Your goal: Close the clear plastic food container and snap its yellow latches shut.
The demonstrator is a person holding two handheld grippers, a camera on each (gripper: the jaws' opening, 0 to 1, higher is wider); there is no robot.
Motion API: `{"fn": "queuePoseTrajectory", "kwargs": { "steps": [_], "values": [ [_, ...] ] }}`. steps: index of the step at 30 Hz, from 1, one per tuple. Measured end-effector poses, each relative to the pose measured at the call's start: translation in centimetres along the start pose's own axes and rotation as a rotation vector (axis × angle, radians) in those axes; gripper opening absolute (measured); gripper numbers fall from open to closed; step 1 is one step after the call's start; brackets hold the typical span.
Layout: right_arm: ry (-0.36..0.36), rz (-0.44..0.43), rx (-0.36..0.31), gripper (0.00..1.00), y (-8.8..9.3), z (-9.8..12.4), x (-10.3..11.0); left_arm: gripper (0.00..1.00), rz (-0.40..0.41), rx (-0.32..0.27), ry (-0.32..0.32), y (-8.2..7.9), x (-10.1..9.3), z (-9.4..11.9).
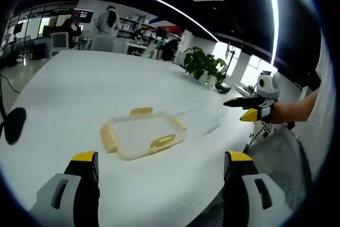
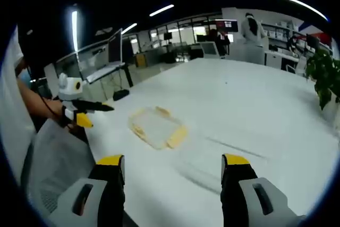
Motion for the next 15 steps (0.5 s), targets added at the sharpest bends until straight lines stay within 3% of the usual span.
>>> {"fn": "queuePoseTrajectory", "kwargs": {
  "steps": [15],
  "values": [
    [-0.03, 0.025, 0.032, 0.7, -0.31, -0.92, -0.07, 0.98, -0.05, 0.036, 0.011, -0.68, 0.86, -0.62]
  ]
}}
Point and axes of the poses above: the point that each gripper's makers call its tool centre point, and the gripper's own axes: z roughly backward along the fingers, x roughly to its left, y roughly out of its underside, the point moved 9 cm from there along z, roughly backward along the fingers, and after that the axes turned 4 degrees about y, right-handed, at the moved point
